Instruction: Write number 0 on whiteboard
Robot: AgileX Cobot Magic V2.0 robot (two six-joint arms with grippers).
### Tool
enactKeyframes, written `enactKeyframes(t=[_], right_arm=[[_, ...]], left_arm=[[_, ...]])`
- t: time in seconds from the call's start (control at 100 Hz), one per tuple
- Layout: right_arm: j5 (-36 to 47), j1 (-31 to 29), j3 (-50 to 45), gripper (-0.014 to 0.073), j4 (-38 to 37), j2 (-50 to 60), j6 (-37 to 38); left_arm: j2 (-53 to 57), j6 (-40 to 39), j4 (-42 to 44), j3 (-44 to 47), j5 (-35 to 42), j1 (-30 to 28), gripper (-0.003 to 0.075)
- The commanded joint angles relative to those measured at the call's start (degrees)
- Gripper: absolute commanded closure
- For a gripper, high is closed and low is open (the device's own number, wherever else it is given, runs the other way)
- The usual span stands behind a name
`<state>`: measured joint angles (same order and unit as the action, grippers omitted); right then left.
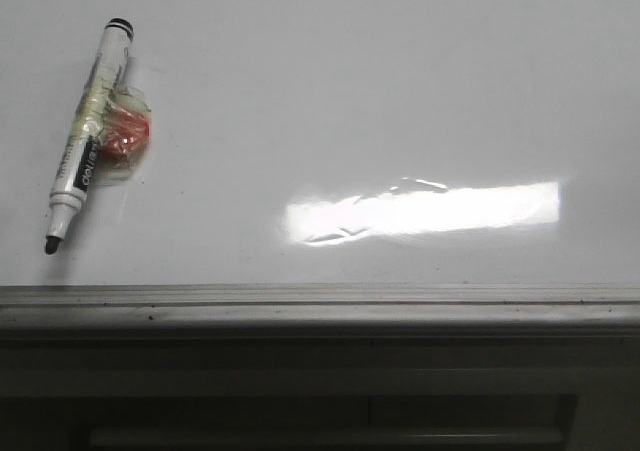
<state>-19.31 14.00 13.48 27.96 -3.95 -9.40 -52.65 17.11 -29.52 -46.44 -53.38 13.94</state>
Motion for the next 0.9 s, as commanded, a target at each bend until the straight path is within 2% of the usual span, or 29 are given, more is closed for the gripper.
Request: enactKeyframes(t=[0.0,0.3,0.57,0.67,0.8,0.89], right_arm=[[3.9,-0.1,2.0,0.0253,0.0,-1.2,-0.7],[3.9,-0.1,1.8,0.0253,0.0,-1.2,-0.7],[3.9,-0.1,1.8,0.0253,0.0,-1.2,-0.7],[3.7,-0.1,1.9,0.0253,0.0,-1.2,-0.7],[0.9,-0.1,3.5,0.0253,0.0,-1.2,-0.8],[-2.7,-0.1,7.3,0.0253,0.0,-1.6,-5.3]], left_arm=[[-2.0,-0.2,-2.6,-2.0,2.7,3.4,0.0365],[-8.3,-7.7,5.4,-2.0,12.7,13.9,0.0365],[-15.7,-7.7,5.4,-2.0,13.3,15.0,0.0381],[-17.9,-7.7,5.4,-2.0,12.5,15.0,0.0495],[-19.3,-5.9,5.3,-2.0,11.3,15.0,0.0734],[-18.6,-1.7,4.0,-2.0,10.2,15.1,0.074]])
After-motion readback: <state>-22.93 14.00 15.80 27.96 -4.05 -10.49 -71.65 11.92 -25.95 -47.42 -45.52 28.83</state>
